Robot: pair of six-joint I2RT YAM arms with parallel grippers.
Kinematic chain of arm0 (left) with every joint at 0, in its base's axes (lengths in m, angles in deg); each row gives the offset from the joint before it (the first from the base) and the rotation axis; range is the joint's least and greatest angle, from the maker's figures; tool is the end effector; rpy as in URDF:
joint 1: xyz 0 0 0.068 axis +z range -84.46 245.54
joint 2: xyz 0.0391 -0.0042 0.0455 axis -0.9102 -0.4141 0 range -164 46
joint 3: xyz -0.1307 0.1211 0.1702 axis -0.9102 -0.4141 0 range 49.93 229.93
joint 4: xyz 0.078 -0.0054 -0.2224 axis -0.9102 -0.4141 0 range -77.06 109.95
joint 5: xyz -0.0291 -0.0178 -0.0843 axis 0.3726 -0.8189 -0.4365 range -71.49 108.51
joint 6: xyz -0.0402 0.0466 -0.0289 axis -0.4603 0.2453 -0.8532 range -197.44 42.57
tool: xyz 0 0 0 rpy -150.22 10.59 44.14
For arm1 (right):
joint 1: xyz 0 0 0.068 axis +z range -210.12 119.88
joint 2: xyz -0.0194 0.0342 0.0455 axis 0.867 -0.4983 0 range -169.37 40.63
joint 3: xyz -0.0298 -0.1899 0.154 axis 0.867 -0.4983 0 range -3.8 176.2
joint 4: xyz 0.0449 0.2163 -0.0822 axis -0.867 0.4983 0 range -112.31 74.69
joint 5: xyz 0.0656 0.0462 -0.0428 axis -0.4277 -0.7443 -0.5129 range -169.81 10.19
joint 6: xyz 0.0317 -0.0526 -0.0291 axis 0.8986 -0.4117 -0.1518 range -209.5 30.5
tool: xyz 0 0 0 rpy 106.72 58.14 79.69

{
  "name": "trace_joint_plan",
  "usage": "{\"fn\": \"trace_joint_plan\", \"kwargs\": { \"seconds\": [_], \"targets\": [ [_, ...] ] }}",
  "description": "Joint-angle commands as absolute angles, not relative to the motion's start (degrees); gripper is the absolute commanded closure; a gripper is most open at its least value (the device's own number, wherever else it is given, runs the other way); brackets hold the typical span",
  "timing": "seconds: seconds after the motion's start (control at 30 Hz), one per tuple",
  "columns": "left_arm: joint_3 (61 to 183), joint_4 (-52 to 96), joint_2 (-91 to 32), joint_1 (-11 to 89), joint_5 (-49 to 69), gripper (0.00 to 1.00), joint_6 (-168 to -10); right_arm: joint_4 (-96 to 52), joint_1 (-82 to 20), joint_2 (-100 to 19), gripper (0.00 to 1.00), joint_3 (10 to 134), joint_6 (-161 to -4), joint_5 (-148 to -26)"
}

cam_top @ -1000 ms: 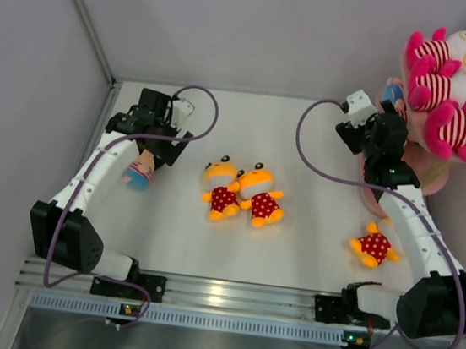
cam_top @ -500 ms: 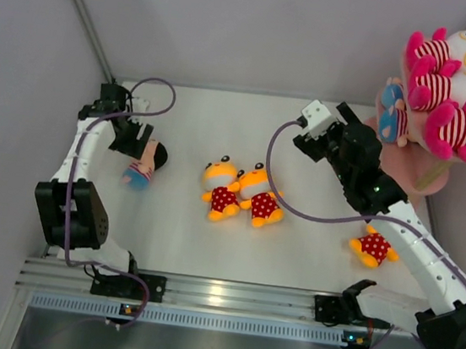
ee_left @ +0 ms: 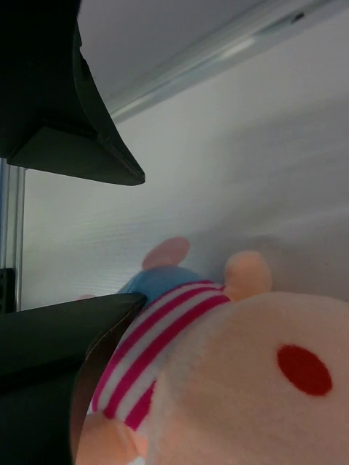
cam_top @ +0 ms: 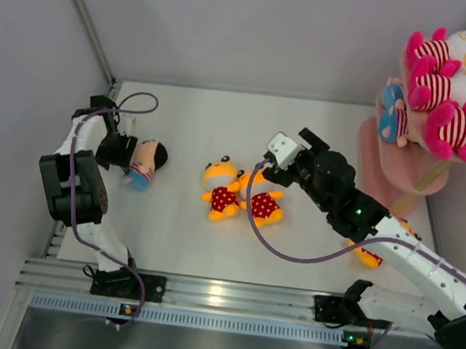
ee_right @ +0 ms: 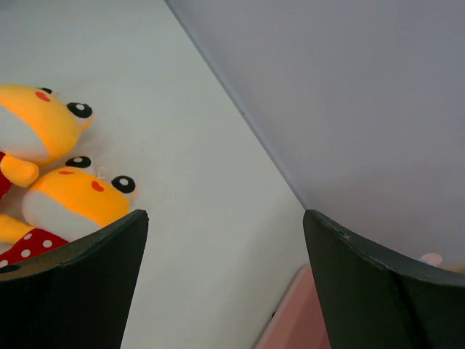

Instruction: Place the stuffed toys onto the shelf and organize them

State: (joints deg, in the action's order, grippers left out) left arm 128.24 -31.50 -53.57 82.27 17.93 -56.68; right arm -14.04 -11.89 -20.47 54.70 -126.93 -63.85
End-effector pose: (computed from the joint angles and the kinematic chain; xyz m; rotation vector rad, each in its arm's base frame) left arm 0.3084 0.0921 0.2011 0.1022 2.8481 0.1256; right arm 0.1775 0.1763 0.3468 -1.0365 1.4153 -0.1079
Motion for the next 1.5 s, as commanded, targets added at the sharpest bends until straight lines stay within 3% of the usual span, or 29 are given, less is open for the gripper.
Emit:
{"fn": "trace_joint_plan", "kwargs": {
  "seconds": [0.0,0.13,0.27,0.4,0.53,0.63,0.87,1.27,1.33,1.47],
  "targets": [
    [129.22,-31.22,-53.23,78.82,13.33,0.33,-58.45,-18.18,-9.58,-20.36,0.12,54.21,-125.89,-62.14],
    [125.61,-29.19,-48.40,73.28,9.20,0.32,-56.70,-21.77,-8.61,-20.36,0.12,52.36,-121.94,-68.37],
    [123.76,-29.10,-45.32,70.29,5.33,0.30,-55.20,-35.17,-8.35,-23.43,0.12,47.45,-118.33,-87.29],
    [125.24,-29.10,-45.40,69.75,4.88,0.29,-54.76,-49.45,-8.09,-36.74,0.12,47.95,-119.65,-102.99],
    [127.80,-29.19,-48.12,69.67,4.71,0.30,-54.93,-48.17,-7.56,-54.34,0.13,62.34,-117.28,-109.52],
    [128.77,-29.19,-49.36,69.67,3.40,0.34,-55.73,-46.84,-6.51,-65.34,0.15,72.98,-116.83,-108.64],
    [128.15,-29.27,-49.18,69.67,-1.35,0.44,-55.02,-43.94,-2.11,-79.84,0.16,82.32,-117.01,-99.70],
    [129.47,-29.27,-51.55,69.76,-3.21,0.54,-56.78,-37.62,3.60,-92.94,0.23,95.23,-114.81,-80.19],
    [129.91,-29.36,-51.73,69.93,-1.89,0.54,-57.57,-32.79,4.13,-94.71,0.27,100.31,-114.29,-78.06],
    [131.31,-29.27,-49.89,71.16,0.31,0.53,-58.19,-25.31,4.13,-99.28,0.49,106.76,-110.51,-73.40]
  ]
}}
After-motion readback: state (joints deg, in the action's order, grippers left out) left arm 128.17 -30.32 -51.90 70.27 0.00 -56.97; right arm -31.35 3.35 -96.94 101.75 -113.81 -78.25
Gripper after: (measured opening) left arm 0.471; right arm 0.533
